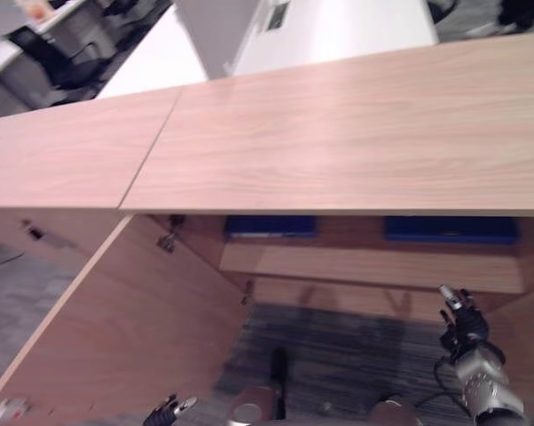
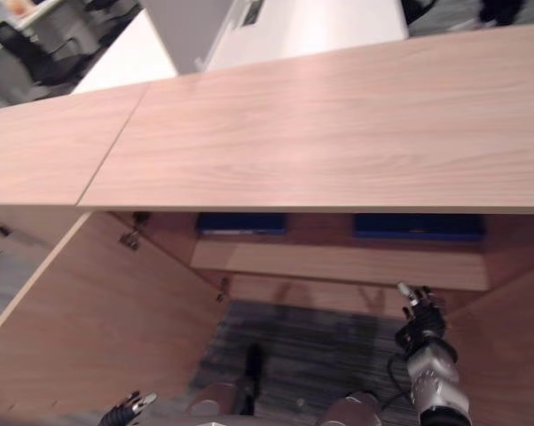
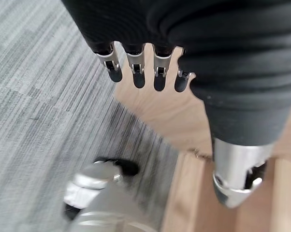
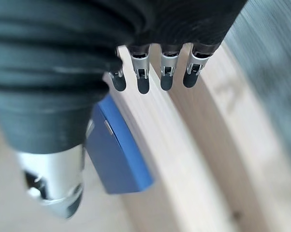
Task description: Put the empty folder in the office cabinet
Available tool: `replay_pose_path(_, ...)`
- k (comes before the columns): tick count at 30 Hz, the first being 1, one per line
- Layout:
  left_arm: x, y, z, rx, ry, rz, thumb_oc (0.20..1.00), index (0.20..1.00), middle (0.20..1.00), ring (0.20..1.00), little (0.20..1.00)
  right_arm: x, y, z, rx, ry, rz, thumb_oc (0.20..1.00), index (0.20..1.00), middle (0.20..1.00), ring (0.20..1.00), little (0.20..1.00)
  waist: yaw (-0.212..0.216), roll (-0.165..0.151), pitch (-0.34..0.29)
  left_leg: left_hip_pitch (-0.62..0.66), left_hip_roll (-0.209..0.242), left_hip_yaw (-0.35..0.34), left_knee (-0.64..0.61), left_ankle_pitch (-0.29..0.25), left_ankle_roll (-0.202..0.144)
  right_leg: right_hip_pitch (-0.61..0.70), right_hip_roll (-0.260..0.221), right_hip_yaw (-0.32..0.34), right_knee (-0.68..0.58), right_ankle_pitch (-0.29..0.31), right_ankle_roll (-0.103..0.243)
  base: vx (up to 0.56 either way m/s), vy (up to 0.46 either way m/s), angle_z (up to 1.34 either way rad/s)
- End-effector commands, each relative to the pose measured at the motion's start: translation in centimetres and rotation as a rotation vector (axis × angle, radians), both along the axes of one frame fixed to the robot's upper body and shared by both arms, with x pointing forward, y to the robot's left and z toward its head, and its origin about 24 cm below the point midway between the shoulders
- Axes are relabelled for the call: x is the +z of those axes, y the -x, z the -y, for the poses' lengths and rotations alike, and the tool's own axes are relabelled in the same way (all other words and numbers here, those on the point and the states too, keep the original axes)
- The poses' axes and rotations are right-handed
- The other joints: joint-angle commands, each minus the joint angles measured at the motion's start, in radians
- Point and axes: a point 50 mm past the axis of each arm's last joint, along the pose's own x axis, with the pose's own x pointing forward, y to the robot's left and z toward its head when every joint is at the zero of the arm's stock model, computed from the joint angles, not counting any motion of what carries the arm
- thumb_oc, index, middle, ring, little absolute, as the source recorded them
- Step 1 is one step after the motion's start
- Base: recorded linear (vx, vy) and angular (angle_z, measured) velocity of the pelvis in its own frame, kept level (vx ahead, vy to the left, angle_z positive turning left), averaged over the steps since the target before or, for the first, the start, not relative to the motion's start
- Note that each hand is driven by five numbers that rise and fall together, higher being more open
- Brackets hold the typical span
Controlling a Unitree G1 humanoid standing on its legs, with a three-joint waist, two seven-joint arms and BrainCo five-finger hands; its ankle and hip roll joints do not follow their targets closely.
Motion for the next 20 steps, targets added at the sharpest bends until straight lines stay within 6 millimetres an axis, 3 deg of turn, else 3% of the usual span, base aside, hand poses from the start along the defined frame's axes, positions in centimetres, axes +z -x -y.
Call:
replay_pose_path(1,0.5,-2.5,-0.5,-0.065,-0.07,0.06,1.0,1.0,1.0,1.0,1.0,2.8,-2.9,-0.3,0.277,0.295,0.008,1.0,1.0,1.0,1.0,1.0,0.03,-0.012,0.033,0.084,0.021,-0.117,-0.001,-0.104,-0.067,0.124,-0.002,0.038,-0.212,0.13,0.074,0.01,-0.04,-0.09)
replay_pose_path(2,0.5,-2.5,-0.5,-0.065,-0.07,0.06,1.0,1.0,1.0,1.0,1.0,2.8,-2.9,-0.3,0.278,0.296,0.007,1.0,1.0,1.0,1.0,1.0,0.029,-0.011,0.033,0.085,0.022,-0.116,-0.001,-0.104,-0.067,0.126,-0.001,0.037,-0.215,0.132,0.074,0.0,-0.049,-0.15)
replay_pose_path(4,0.3,-3.0,0.1,-0.093,-0.071,0.065,1.0,1.0,1.0,1.0,1.0,0.1,-1.2,-1.4,0.405,0.362,-0.165,1.0,1.0,1.0,1.0,1.0,0.014,-0.034,0.009,0.114,0.026,-0.097,-0.002,-0.113,-0.065,0.174,0.026,0.043,-0.283,0.152,0.073,-0.01,-0.082,-0.29)
replay_pose_path(7,0.3,-3.5,0.7,-0.118,-0.08,0.07,1.0,1.0,1.0,1.0,1.0,-2.6,0.5,-2.6,0.438,0.33,-0.284,1.0,1.0,1.0,1.0,1.0,-0.001,-0.052,-0.014,0.141,0.029,-0.078,-0.002,-0.124,-0.063,0.209,0.037,0.046,-0.332,0.168,0.075,0.0,-0.058,-0.24)
replay_pose_path(8,0.3,-3.5,0.7,-0.118,-0.08,0.07,1.0,1.0,1.0,1.0,1.0,-2.6,0.5,-2.6,0.438,0.33,-0.284,1.0,1.0,1.0,1.0,1.0,-0.001,-0.052,-0.014,0.141,0.029,-0.078,-0.002,-0.124,-0.063,0.209,0.037,0.046,-0.332,0.168,0.075,0.0,-0.061,-0.18)
replay_pose_path(9,0.2,-3.8,0.9,-0.132,-0.084,0.073,1.0,1.0,1.0,1.0,1.0,-4.6,2.1,-3.5,0.465,0.305,-0.386,1.0,1.0,1.0,1.0,1.0,-0.007,-0.062,-0.025,0.161,0.029,-0.066,-0.002,-0.134,-0.058,0.231,0.044,0.054,-0.35,0.175,0.075,0.0,-0.041,-0.18)
replay_pose_path(15,0.3,-4.6,1.1,-0.156,-0.098,0.085,1.0,1.0,1.0,1.0,1.0,-8.0,5.9,-4.8,0.526,0.259,-0.589,1.0,1.0,1.0,1.0,1.0,-0.011,-0.089,-0.043,0.192,0.026,-0.056,-0.002,-0.152,-0.045,0.268,0.046,0.059,-0.383,0.193,0.081,-0.01,-0.041,-0.07)
replay_pose_path(20,0.4,-4.8,1.1,-0.174,-0.105,0.089,1.0,1.0,1.0,1.0,1.0,-9.3,8.0,-5.2,0.535,0.227,-0.691,1.0,1.0,1.0,1.0,1.0,-0.006,-0.097,-0.048,0.206,0.021,-0.056,-0.002,-0.162,-0.039,0.289,0.044,0.059,-0.392,0.199,0.084,0.0,-0.01,-0.02)
